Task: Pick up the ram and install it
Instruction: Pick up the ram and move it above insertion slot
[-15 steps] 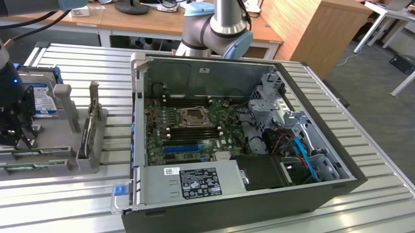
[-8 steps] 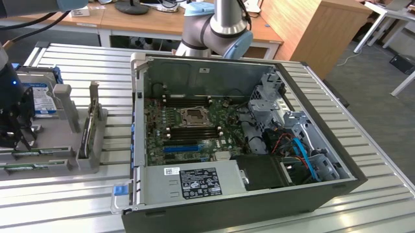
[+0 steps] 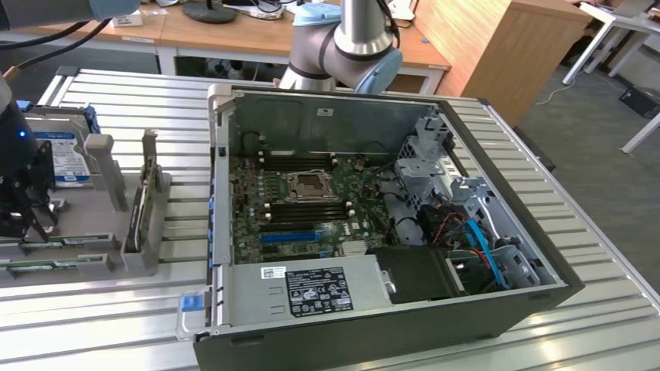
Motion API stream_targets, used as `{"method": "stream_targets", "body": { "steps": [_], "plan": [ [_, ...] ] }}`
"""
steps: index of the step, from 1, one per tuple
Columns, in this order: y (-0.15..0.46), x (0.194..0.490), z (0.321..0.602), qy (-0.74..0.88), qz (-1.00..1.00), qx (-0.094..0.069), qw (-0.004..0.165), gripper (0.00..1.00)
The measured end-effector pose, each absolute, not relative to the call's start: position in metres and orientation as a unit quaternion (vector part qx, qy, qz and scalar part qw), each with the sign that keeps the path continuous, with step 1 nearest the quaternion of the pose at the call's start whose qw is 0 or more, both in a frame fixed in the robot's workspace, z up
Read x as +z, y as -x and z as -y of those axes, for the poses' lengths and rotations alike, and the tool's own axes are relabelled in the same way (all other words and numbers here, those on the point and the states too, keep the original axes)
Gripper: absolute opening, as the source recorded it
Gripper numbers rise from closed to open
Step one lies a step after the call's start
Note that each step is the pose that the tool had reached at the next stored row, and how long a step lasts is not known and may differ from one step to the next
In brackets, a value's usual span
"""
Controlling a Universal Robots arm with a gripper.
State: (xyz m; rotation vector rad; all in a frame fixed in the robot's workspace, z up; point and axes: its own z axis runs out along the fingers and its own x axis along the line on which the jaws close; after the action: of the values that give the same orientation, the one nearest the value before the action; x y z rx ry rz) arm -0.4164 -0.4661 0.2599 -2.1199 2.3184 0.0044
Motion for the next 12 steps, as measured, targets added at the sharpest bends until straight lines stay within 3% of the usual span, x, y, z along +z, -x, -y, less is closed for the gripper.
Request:
{"method": "stream_targets", "body": {
  "steps": [12],
  "plan": [
    [0.416, 0.247, 0.467, 0.675, -0.738, 0.001, 0.0, 0.31]
  ]
}}
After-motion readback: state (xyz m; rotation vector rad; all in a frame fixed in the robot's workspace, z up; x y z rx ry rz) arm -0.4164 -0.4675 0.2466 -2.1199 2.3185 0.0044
